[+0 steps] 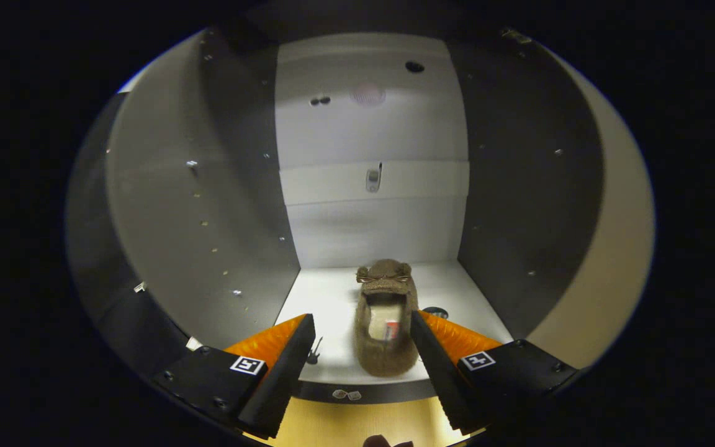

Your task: Open the shoe cabinet door, grab the shoes and put them into the shoe cabinet, then close the shoe cabinet door.

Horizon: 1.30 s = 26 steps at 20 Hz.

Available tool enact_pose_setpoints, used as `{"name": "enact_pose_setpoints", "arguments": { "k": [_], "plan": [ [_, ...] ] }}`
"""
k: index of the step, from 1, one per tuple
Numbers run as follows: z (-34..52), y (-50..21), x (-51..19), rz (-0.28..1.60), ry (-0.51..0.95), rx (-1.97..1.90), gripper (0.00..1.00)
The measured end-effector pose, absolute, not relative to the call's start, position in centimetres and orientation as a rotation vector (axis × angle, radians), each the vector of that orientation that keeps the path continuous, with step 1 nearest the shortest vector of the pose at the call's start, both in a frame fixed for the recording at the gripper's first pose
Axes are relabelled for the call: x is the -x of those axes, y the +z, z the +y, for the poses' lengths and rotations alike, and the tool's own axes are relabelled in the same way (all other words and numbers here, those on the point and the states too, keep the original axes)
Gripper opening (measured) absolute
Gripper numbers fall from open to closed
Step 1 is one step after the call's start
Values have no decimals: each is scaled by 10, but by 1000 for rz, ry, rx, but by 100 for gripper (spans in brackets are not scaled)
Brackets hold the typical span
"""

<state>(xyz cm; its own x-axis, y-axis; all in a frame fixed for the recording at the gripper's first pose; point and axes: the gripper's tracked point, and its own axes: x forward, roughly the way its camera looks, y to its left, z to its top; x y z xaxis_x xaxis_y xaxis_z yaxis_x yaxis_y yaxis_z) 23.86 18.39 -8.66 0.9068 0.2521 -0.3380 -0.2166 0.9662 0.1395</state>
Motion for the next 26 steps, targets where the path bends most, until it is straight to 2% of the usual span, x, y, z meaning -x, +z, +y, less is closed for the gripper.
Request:
{"name": "enact_pose_setpoints", "arguments": {
  "k": [5, 14, 18, 22, 26],
  "plan": [
    [155, -40, -147, 239, 265, -129, 98],
    [93, -1, -5, 139, 289, -167, 98],
    [54, 9, 45, 102, 270, -130, 98],
    [30, 26, 95, 76, 365, -176, 98],
    [-1, 33, 106, 106, 360, -210, 98]
  ]
}}
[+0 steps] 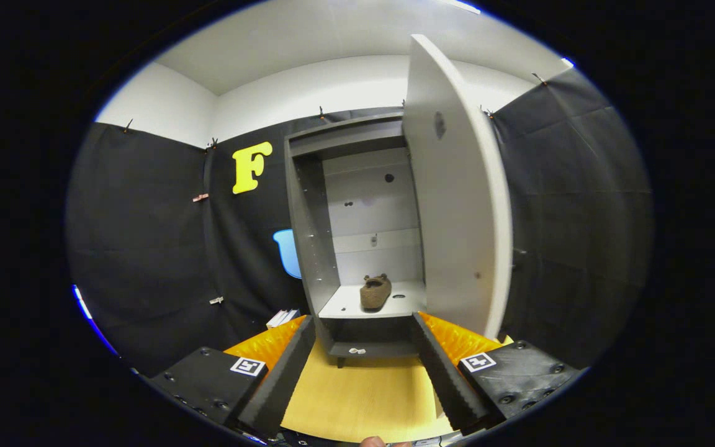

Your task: Open the shoe cabinet door, grab the shoes and put them into the shoe cabinet, then close the shoe cabinet door.

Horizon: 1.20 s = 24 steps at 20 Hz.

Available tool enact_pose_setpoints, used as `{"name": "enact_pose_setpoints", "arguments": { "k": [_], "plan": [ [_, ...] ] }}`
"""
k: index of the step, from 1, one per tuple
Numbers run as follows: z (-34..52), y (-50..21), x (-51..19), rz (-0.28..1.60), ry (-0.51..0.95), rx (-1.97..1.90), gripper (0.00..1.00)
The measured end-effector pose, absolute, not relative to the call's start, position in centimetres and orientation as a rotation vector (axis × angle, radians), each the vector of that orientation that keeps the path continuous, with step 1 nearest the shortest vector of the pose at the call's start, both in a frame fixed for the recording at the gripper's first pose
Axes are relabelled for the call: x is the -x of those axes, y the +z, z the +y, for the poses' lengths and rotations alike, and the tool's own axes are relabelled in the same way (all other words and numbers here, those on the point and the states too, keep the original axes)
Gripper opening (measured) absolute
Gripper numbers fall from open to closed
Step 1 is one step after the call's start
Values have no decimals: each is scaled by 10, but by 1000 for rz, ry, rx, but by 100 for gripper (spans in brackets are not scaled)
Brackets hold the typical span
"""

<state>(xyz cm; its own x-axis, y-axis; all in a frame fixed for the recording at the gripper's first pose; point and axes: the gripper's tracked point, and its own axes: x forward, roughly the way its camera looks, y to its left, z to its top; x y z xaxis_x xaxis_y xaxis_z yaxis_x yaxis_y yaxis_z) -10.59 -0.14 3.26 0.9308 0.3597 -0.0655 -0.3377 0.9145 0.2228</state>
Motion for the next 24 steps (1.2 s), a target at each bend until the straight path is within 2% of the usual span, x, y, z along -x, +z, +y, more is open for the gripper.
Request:
{"name": "enact_pose_setpoints", "arguments": {
  "k": [6, 10, 17, 24],
  "plan": [
    [-102, 30, 101, 108, 175, -106, 98],
    [-139, 14, 65, 115, 96, -96, 98],
    [-168, -12, 5, 146, 72, -80, 98],
    [-156, -15, 4, 162, 26, -100, 97]
  ]
}}
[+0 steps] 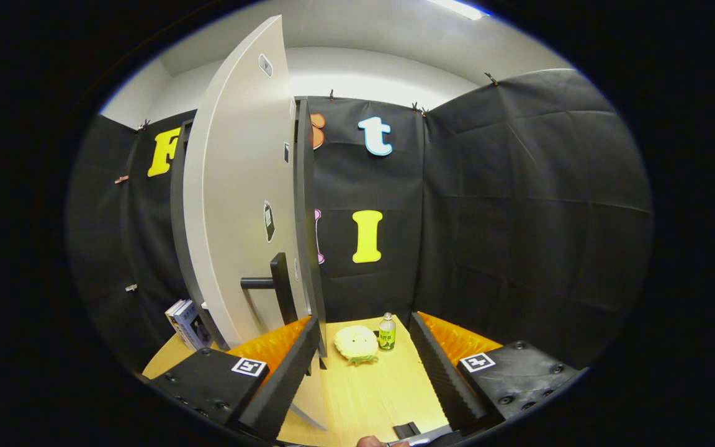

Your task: Open the shoe cabinet door, grab the shoes and put them into the shoe cabinet, then close the shoe cabinet door.

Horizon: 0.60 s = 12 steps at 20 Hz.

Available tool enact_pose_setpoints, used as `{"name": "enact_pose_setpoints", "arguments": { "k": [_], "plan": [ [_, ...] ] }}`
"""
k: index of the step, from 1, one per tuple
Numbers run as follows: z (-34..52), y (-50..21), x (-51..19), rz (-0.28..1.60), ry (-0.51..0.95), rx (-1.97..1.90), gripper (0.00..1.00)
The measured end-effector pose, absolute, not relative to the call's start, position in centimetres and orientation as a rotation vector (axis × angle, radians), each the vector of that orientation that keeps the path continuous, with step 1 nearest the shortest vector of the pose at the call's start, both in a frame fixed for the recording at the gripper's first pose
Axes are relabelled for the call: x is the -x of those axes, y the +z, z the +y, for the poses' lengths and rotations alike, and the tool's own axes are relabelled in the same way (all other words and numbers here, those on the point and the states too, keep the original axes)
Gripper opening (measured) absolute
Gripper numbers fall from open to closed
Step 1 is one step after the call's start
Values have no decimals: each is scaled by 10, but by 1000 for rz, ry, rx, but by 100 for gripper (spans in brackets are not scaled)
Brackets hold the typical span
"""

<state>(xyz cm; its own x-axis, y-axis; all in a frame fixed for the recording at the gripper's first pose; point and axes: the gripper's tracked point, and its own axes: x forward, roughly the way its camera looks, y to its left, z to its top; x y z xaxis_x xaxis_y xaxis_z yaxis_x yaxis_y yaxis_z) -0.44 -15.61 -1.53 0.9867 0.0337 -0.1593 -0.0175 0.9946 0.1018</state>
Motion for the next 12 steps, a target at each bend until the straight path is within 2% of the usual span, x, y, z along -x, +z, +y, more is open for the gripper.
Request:
{"name": "enact_pose_setpoints", "arguments": {
  "k": [12],
  "plan": [
    [-64, -13, 28, 166, -3, -87, 97]
  ]
}}
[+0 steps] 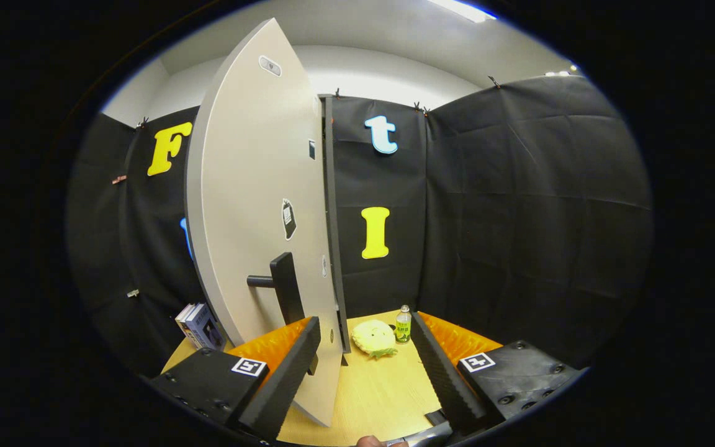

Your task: Open the shoe cabinet door, grab the shoes and put them into the shoe cabinet, then close the shoe cabinet door.

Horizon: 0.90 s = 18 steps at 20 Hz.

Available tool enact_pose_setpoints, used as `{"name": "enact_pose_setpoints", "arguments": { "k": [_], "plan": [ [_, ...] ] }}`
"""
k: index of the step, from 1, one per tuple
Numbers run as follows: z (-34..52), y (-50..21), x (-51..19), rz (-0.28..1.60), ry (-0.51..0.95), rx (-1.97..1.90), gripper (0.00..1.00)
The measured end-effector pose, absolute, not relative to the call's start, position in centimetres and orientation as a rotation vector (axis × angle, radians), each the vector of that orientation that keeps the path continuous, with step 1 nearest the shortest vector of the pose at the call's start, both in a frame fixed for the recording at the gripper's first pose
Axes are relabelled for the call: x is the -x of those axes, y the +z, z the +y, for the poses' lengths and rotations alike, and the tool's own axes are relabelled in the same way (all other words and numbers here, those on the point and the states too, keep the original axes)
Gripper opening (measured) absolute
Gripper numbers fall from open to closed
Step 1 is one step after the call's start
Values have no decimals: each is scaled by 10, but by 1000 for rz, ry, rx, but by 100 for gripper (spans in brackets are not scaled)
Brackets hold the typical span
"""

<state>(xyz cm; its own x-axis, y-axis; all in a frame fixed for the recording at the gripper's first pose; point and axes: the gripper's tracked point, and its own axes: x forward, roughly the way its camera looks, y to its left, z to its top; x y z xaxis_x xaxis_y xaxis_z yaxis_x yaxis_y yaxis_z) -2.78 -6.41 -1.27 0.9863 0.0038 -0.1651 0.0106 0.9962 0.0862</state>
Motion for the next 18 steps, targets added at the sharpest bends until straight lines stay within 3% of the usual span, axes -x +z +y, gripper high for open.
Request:
{"name": "enact_pose_setpoints", "arguments": {
  "k": [18],
  "plan": [
    [132, -2, -9, 150, 268, -107, 98]
  ]
}}
